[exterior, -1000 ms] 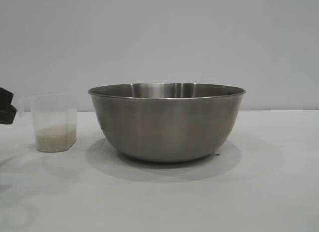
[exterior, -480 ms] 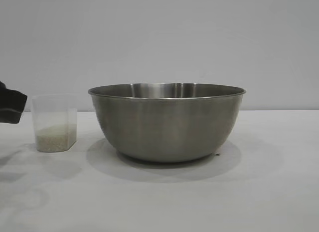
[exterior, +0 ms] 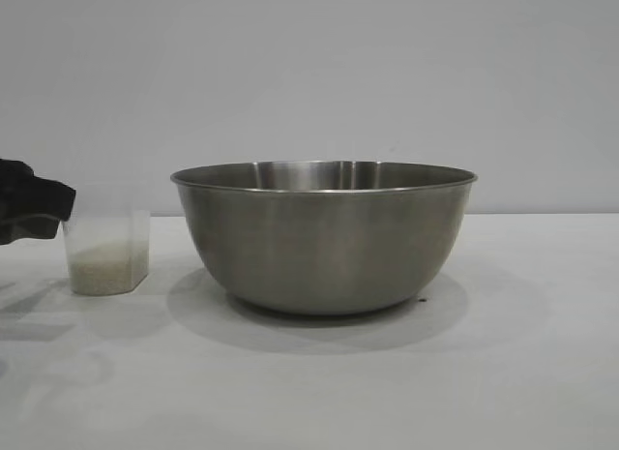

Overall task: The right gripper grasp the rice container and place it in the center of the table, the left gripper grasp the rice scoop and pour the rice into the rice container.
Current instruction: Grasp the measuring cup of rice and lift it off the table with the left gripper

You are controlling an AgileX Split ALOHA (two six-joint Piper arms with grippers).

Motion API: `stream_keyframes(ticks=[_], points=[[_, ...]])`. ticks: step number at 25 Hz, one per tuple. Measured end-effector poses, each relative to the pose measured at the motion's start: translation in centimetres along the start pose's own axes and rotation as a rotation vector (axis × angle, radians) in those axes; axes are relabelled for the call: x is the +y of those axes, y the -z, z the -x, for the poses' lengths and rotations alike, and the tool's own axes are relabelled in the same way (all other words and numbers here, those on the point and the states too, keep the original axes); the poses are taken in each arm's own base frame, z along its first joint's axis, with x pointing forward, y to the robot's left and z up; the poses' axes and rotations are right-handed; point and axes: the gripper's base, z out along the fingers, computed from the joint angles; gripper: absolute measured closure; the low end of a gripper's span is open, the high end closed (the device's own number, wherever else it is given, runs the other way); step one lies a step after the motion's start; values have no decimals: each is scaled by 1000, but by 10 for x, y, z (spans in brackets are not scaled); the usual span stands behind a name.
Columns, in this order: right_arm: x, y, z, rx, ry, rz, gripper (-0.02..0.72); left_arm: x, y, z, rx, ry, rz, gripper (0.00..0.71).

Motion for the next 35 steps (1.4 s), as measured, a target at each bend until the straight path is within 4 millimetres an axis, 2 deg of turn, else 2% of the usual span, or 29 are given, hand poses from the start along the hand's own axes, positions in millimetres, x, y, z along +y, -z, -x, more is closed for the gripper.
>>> stream_keyframes(ticks=[5, 14, 18, 20, 28, 35], points=[[0, 0, 0, 0, 0, 0, 265, -2, -8, 2, -13, -7, 0, 466], [0, 0, 0, 0, 0, 0, 265, -3, -15, 9, -45, -127, 2, 466], [0, 0, 0, 0, 0, 0, 265, -6, -18, 11, -60, -181, -24, 651], [0, 0, 0, 0, 0, 0, 265, -8, -18, 12, -67, -204, -40, 710], [0, 0, 0, -2, 0, 0, 265, -9, -18, 20, -94, -255, -36, 710], [0, 0, 0, -2, 0, 0, 265, -6, -7, 55, -199, -234, -6, 710]])
